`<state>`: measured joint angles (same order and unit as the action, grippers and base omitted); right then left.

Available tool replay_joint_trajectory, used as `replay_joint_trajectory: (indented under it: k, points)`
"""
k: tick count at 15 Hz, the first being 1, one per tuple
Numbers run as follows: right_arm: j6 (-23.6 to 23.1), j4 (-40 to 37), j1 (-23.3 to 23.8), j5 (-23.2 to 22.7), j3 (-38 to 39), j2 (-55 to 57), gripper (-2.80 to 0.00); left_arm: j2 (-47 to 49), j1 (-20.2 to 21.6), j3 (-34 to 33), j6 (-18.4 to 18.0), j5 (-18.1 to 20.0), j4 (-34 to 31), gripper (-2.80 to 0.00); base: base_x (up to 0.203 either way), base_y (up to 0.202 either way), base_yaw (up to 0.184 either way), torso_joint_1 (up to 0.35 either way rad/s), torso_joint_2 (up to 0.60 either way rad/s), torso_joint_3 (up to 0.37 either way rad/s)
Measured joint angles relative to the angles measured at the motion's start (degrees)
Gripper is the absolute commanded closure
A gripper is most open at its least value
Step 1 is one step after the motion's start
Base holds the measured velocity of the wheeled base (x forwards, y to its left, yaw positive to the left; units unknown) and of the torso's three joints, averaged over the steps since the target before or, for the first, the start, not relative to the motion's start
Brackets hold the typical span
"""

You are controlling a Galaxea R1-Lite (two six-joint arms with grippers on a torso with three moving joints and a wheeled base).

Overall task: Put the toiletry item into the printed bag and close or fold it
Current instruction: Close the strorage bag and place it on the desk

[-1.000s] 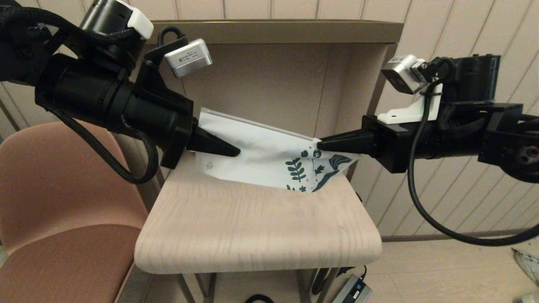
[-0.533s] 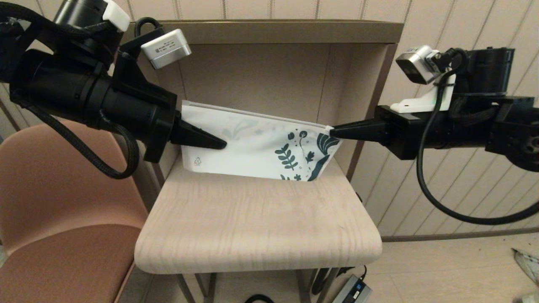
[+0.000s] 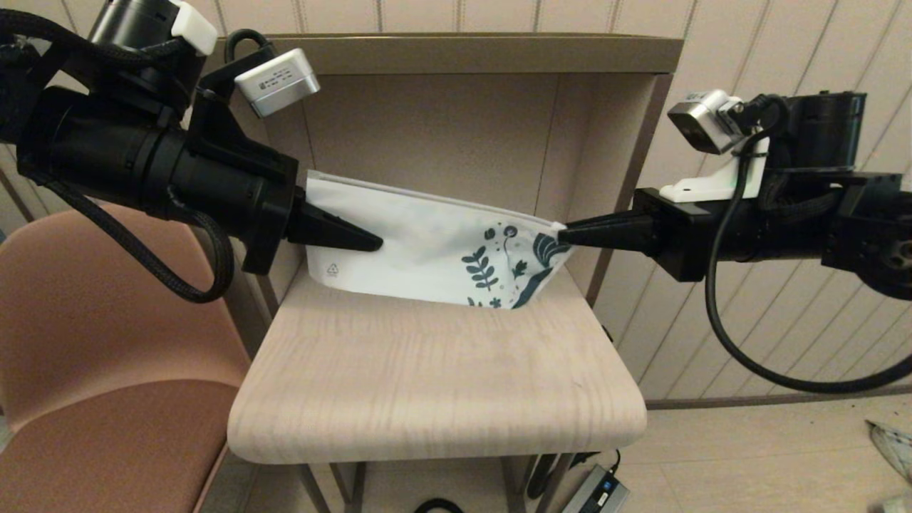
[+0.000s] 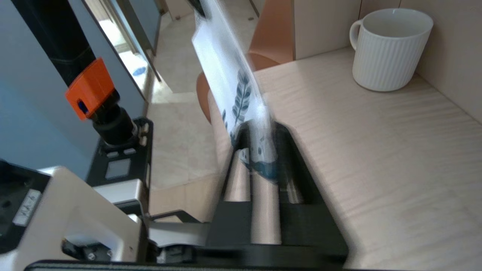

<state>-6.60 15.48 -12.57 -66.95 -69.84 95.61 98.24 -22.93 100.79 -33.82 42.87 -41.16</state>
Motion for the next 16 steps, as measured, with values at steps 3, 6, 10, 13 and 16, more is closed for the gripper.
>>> replay_joint_trajectory:
  k: [3, 6, 10, 13, 16]
  points:
    - [-0.7, 0.0, -0.1, -0.1, 0.3, -0.3, -2.80, 0.1, -0.1, -0.2, 0.1, 0.2, 0.1, 0.00, 0.000, 0.000, 0.000, 0.000, 0.00, 0.000]
    - [-0.6, 0.0, 0.1, -0.2, -0.8, -0.5, -2.80, 0.4, -1.0, -0.4, 0.1, 0.5, 0.1, 0.00, 0.000, 0.000, 0.000, 0.000, 0.00, 0.000]
    - [-0.2, 0.0, 2.5, -0.2, -2.3, -1.7, -2.80, 3.6, -1.2, -1.0, 0.2, 0.3, 0.2, 0.00, 0.000, 0.000, 0.000, 0.000, 0.00, 0.000]
    - [0.1, -0.1, 5.6, -0.5, -3.5, -3.3, -2.80, 8.0, -1.2, -1.8, 1.3, 0.3, 1.8, 0.00, 0.000, 0.000, 0.000, 0.000, 0.00, 0.000]
    - [0.1, -0.1, 6.3, -0.9, -3.6, -4.0, -2.80, 12.5, -1.2, -2.1, 4.1, 0.3, 5.3, 0.00, 0.000, 0.000, 0.000, 0.000, 0.00, 0.000]
